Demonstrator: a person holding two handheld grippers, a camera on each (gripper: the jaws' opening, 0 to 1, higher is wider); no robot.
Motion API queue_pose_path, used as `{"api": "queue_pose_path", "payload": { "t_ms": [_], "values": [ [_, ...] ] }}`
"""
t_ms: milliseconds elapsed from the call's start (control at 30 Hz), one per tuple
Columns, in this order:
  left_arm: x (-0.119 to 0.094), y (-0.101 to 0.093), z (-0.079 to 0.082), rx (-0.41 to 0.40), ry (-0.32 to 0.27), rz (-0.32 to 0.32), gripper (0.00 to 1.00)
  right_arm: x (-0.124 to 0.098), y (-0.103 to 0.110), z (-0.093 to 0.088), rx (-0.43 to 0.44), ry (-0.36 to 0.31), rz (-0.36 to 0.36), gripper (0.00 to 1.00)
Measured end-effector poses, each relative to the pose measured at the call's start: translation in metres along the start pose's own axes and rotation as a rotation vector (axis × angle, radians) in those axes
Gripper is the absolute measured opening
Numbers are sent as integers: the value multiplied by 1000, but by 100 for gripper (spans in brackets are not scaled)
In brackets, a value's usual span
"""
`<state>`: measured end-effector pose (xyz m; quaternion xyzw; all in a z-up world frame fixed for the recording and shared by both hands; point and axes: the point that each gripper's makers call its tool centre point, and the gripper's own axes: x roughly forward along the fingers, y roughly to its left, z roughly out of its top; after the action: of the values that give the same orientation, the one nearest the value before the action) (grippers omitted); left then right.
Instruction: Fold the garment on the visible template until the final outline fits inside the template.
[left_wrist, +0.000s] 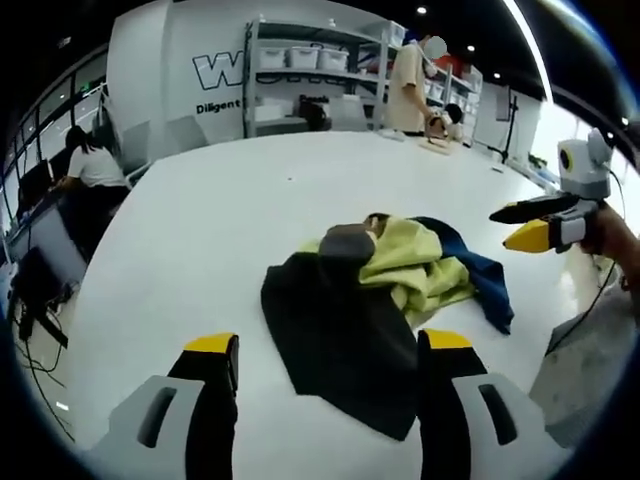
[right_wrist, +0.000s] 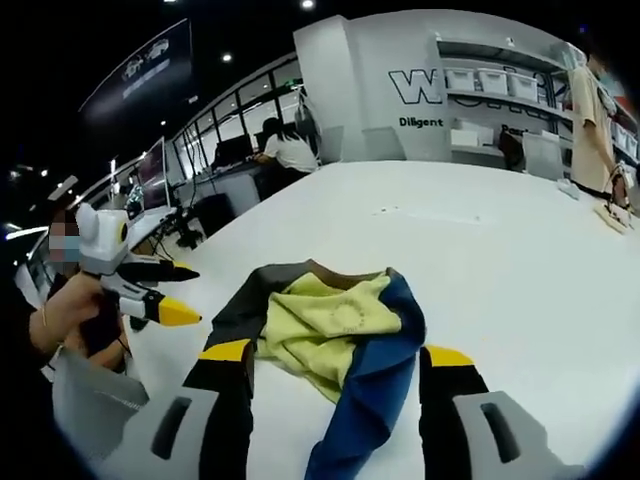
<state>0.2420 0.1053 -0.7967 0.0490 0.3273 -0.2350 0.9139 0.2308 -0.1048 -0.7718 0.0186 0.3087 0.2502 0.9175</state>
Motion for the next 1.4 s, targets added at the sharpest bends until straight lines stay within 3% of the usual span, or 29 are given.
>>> {"api": "queue_pose_path", "payload": {
  "t_ms": [467,700,933,1100,1233,1300,1400],
  "values": [
    [34,-7,-18,24,85,-40,60,23,-8,-27,56,82,6,47],
    [49,-10,-16,22,74,-58,51,31,-16,-44,89,121,-12,37],
    [61,-13,-14,23,67,-81,39,36,-24,-41,125,112,-21,29],
    [70,-14,-14,23,69,-89,34,43,-32,-40,108,118,-47,18],
    [73,-14,-12,20,58,-84,25,46,-37,-39,139,108,-67,9],
    [75,-13,-12,21,61,-89,15,46,-39,-40,141,110,-73,0],
    [75,-11,-14,35,66,-82,2,46,-43,-39,126,109,-86,0]
  ]
}}
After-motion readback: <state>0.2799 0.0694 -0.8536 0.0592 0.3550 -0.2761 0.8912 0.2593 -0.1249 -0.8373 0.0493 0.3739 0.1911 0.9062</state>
